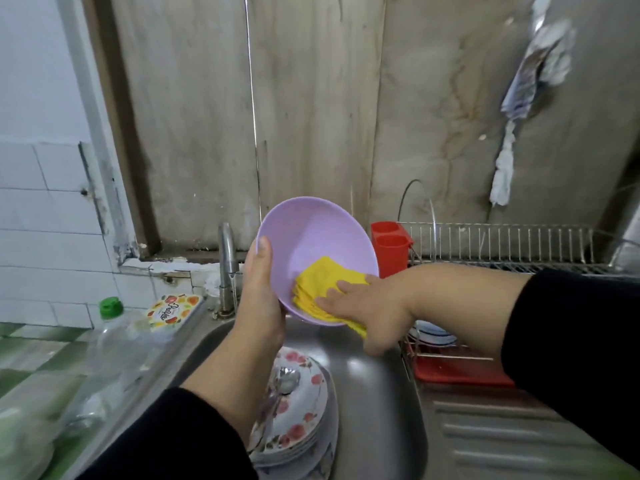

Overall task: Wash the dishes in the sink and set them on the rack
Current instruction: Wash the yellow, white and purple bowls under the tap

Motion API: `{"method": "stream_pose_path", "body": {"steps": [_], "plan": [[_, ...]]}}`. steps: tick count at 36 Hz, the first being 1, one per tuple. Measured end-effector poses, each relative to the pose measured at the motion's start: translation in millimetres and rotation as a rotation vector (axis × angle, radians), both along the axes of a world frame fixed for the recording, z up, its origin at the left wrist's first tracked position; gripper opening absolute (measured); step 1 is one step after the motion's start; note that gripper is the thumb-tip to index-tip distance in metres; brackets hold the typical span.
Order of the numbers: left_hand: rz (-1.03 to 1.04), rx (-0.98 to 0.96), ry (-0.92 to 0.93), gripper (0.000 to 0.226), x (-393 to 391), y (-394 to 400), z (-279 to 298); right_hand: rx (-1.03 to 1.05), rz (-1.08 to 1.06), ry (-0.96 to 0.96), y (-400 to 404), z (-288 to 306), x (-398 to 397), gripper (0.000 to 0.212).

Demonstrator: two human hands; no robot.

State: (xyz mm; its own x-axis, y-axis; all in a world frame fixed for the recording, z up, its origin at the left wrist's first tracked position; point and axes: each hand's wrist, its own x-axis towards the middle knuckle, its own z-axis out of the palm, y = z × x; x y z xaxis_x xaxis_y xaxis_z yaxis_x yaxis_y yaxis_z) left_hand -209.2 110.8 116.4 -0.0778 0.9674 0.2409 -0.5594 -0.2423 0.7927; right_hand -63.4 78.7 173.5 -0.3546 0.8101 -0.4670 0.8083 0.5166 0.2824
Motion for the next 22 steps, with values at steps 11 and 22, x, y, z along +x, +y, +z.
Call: {"method": "stream_pose_path", "body": {"steps": [11,22], "plan": [[-0.25,-0.066,0.094,0.05,-11,7,29,0.49,0.26,-0.104,9,-6,31,0.064],[-0.277,-0.019,0.218,0.104,-11,0,24,0.351,-0.055,0.649,8,-33,1,0.03]]}}
